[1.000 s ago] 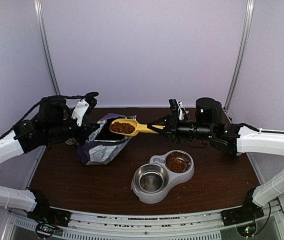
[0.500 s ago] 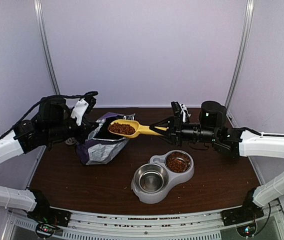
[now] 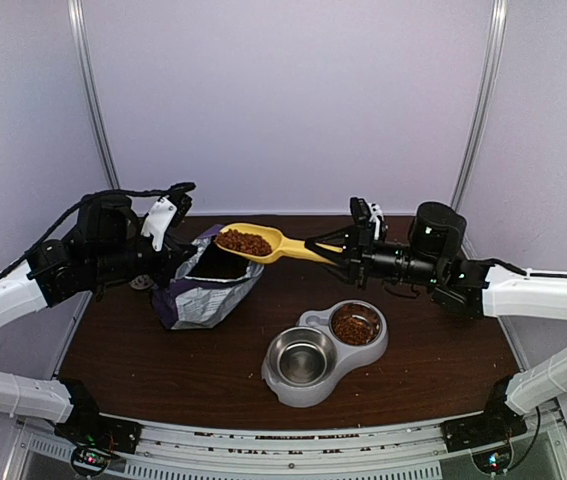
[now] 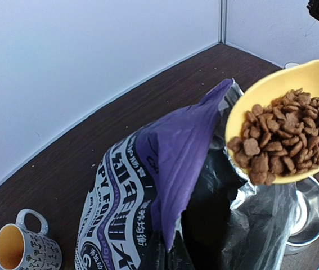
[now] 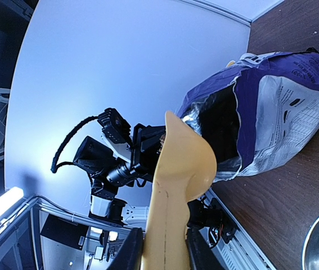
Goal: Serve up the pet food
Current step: Place the pet food in the pet food bowl.
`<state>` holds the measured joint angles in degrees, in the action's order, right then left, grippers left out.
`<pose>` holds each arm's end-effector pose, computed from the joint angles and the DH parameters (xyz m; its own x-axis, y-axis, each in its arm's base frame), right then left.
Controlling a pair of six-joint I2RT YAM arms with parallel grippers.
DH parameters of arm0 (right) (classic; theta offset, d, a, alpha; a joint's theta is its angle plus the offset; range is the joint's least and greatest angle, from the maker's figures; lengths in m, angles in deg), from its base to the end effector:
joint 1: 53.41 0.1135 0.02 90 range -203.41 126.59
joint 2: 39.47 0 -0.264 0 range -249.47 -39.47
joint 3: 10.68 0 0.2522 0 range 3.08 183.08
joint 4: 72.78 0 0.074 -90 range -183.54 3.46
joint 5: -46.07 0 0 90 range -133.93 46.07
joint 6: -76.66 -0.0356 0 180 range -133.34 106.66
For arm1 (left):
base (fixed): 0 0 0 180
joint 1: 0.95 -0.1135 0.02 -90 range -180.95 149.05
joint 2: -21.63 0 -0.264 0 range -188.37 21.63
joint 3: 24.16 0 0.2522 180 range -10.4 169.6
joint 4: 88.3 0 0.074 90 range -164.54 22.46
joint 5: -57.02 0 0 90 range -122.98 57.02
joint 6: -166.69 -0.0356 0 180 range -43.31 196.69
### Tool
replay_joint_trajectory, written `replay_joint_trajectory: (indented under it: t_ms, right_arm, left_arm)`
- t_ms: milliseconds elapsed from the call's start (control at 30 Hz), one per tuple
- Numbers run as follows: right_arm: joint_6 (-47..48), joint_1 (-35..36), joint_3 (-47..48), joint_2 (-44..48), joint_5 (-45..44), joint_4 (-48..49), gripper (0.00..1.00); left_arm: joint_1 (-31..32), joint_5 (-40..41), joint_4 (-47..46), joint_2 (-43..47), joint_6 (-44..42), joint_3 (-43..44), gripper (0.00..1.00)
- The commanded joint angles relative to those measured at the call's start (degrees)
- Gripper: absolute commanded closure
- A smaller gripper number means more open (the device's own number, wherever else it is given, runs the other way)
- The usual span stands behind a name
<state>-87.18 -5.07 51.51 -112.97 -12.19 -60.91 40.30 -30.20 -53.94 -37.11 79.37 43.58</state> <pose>0.1832 0.2340 0.3182 -0.9443 0.1675 -0.2832 -0.2804 0.0409 0.9590 0.1749 -0.1511 0.3317 -0.3509 0.2456 -0.9036 0.6099 0.7922 -0.0215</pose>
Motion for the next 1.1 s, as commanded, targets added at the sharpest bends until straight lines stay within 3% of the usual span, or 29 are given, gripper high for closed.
replay_joint_trajectory:
  t_ms: [0, 367, 567, 767, 1067]
  right_arm:
    - [-1.96, -0.44, -0.67, 1.98, -0.50, 6.27, 1.00]
    - [-5.48, -0.43, -2.43, 1.19, -2.62, 12.84, 1.00]
    - [-5.23, -0.42, -2.36, 1.37, -3.39, 12.28, 1.00]
    - [-1.90, -0.44, -2.07, 2.83, -6.22, 4.94, 1.00]
    - [-7.02, -0.44, -4.77, 1.92, -5.64, 13.67, 1.00]
  left_arm:
    - [-0.23, 0.85, -2.59, 0.71, 0.66, 0.09, 1.00]
    - [-0.29, 1.10, -2.41, 1.39, 0.62, 0.08, 1.00]
    - [-0.30, 1.17, -2.32, 1.48, 0.59, -0.01, 1.00]
    - [-0.29, 0.83, -2.24, 1.26, 0.64, 0.08, 1.00]
    - [-0.29, 0.60, -2.15, 1.13, 0.61, 0.08, 1.00]
